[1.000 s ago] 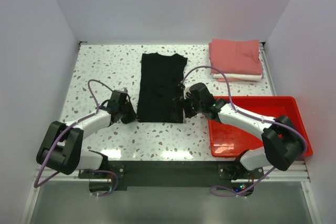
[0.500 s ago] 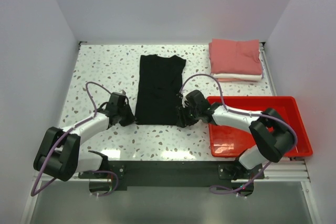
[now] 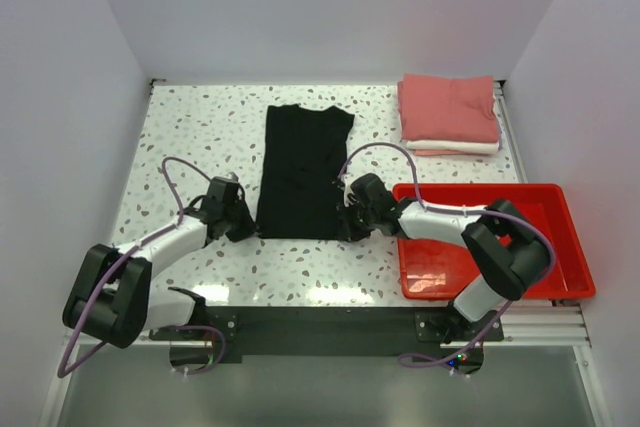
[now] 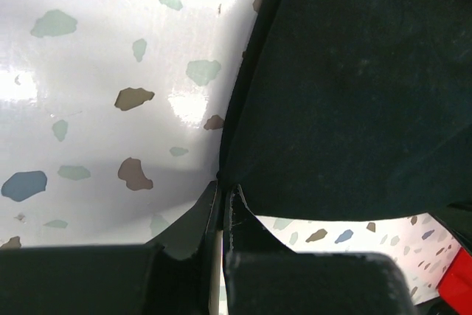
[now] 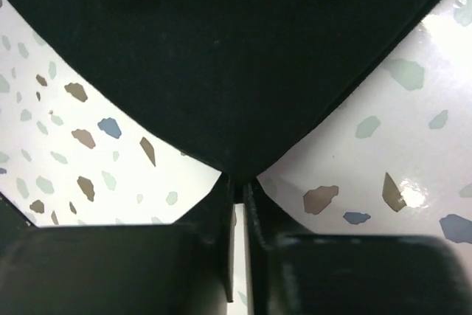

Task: Fold and stack the t-shirts
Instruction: Fold the tshirt

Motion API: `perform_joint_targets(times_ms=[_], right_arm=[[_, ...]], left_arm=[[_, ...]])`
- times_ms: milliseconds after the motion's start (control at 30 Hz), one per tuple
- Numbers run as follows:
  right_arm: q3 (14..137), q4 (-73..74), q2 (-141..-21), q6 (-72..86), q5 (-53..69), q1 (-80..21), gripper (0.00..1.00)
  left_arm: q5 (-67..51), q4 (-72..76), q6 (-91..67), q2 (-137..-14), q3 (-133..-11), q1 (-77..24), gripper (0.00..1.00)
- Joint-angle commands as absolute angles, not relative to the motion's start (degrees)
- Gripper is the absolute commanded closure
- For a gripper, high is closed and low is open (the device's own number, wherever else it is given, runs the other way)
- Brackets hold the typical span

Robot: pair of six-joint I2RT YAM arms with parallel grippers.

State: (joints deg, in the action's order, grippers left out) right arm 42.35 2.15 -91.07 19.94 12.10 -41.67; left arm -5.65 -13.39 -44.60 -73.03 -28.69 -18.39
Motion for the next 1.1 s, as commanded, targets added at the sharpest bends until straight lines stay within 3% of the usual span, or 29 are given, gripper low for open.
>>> perform_joint_targets(times_ms=[0, 200, 333, 533, 733, 1067], right_arm=[[41.6, 1.4, -90.8, 20.3, 14.8, -42.5, 1.0], [38.7, 7.9, -83.5, 21.8, 16.6, -47.5, 1.0], [38.7, 15.4, -75.4, 24.5, 19.5, -49.6, 1.0], [42.8, 27.9, -65.6, 25.6, 27.1, -50.0, 1.0], [47.5, 33.7, -62.4, 25.8, 37.4, -49.9, 1.0], [48.5, 29.7, -59.3, 31.5, 50.0, -49.9, 1.0]], left_arm=[[-3.5, -17.3, -45.9, -71.0, -27.5, -18.1, 1.0], [-4.2, -23.9, -49.0, -61.5, -23.4, -18.2, 1.0], [-4.4, -34.6, -51.2, -47.8, -23.6, -18.3, 1.0], [-1.8, -44.5, -53.1, -32.8, -32.3, -18.3, 1.0], [1.7, -52.5, -51.5, -32.6, -43.8, -18.3, 1.0], [6.5, -58.2, -48.9, -32.3, -55.8, -18.3, 1.0]])
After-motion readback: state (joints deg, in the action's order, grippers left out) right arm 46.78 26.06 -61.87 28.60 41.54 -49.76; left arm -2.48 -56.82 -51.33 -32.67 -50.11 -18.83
